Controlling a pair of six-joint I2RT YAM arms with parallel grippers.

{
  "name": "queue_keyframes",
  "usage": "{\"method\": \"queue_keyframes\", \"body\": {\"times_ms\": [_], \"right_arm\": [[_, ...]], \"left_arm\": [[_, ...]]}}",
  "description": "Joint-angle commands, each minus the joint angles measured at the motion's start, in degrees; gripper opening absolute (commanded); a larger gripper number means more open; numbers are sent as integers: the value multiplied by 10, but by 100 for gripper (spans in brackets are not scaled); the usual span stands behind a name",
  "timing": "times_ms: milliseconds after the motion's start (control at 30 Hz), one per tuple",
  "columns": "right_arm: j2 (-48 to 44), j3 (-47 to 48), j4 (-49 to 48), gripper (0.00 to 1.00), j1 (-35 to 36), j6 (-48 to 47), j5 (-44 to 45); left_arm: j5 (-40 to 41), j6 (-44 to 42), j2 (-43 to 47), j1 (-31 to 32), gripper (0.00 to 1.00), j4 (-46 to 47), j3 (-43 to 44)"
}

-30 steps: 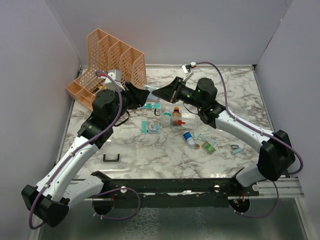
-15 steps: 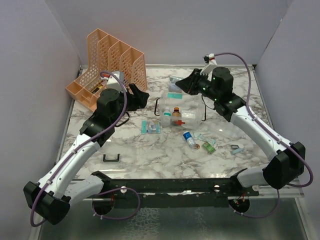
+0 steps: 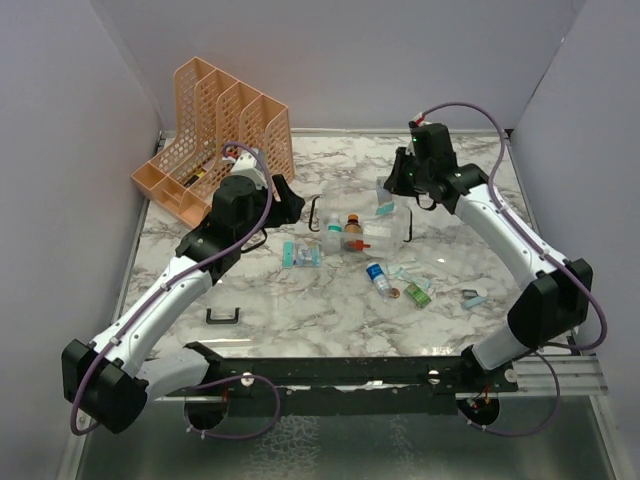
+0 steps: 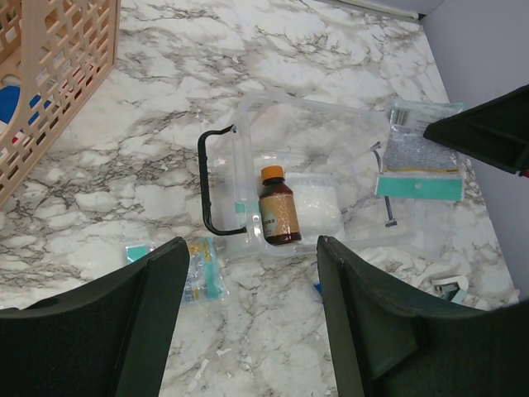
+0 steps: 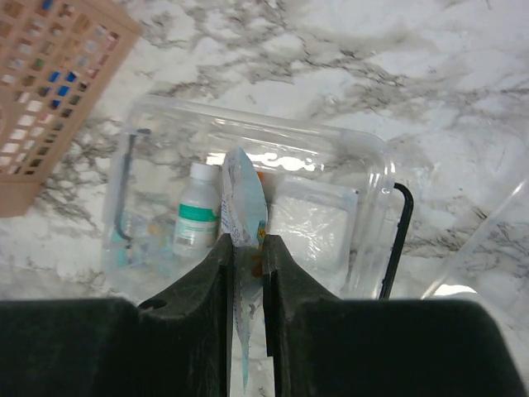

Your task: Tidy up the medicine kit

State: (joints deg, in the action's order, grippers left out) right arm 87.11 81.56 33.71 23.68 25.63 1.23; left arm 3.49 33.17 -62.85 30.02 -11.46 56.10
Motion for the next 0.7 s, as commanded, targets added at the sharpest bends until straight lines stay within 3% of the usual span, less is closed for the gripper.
{"method": "queue_keyframes", "body": {"times_ms": [0, 333, 667], "right_arm": [[61, 56, 122, 1, 29, 8, 65], [196, 169, 271, 1, 75, 70, 231], [236, 156, 269, 1, 81, 79, 292]], "left_arm": [[-16, -11, -2, -2, 66, 12, -3], [-1, -19, 7, -2, 66, 6, -11], [14, -32, 12, -2, 66, 8, -11]]}}
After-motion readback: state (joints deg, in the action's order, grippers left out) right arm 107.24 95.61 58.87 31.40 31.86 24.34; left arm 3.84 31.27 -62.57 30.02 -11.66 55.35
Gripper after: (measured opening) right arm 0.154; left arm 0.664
